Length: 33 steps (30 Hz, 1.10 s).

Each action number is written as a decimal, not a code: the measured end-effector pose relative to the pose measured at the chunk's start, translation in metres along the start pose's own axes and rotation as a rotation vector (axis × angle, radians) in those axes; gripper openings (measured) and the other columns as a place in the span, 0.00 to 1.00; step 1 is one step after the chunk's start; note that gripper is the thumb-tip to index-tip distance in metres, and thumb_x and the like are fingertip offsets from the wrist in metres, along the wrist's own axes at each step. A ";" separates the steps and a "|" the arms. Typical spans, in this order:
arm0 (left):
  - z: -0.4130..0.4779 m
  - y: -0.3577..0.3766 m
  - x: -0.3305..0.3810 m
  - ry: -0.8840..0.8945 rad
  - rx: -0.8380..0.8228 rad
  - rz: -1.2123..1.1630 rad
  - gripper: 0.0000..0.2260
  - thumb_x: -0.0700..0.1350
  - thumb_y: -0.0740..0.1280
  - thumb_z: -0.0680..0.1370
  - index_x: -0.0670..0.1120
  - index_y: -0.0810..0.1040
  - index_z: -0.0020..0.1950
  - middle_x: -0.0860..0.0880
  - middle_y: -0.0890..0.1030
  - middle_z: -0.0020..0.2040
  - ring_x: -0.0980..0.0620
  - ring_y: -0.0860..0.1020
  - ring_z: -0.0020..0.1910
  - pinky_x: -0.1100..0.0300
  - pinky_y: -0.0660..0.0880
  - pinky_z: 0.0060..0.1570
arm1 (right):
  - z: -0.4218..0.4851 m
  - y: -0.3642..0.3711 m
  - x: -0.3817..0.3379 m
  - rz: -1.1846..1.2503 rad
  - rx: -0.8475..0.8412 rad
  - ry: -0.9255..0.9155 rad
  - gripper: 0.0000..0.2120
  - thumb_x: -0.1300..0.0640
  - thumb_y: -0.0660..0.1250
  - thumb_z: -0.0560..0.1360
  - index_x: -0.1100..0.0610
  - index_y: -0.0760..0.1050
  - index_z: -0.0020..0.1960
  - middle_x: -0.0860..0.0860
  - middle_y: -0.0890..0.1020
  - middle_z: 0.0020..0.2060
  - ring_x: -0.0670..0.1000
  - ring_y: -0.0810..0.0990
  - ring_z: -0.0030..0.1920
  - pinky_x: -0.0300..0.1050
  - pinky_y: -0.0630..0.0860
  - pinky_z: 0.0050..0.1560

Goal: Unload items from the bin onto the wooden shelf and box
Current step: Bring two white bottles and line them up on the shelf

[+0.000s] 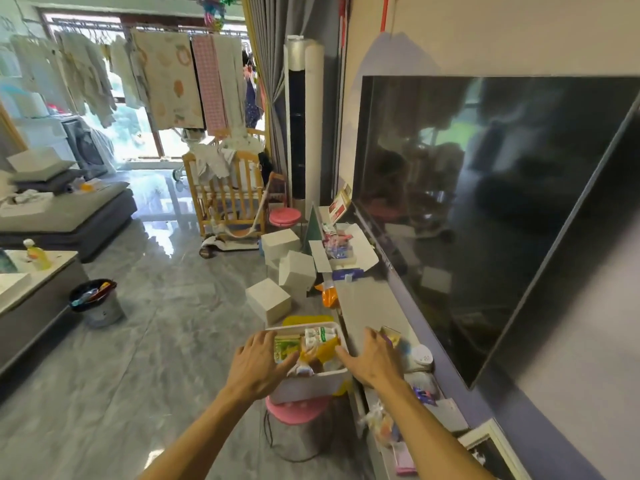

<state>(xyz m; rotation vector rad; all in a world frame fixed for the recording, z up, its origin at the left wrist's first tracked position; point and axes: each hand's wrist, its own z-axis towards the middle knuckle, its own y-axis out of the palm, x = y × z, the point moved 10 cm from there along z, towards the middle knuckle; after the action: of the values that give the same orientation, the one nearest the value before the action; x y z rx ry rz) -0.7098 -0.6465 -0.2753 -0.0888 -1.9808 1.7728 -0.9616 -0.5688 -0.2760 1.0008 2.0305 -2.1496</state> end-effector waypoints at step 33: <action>0.516 0.385 -0.091 0.118 -0.521 0.139 0.30 0.68 0.62 0.81 0.48 0.71 0.74 0.45 0.78 0.67 0.41 0.78 0.64 0.45 0.75 0.62 | 0.431 0.428 0.119 0.162 -0.312 0.603 0.32 0.36 0.71 0.72 0.54 0.76 0.70 0.53 0.83 0.59 0.57 0.84 0.59 0.54 0.84 0.53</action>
<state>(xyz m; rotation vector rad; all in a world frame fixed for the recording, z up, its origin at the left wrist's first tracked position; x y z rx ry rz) -0.9299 -1.0928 -0.6938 -0.4980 -2.3420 1.2483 -1.0565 -0.9749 -0.7335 1.8361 2.2979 -1.4966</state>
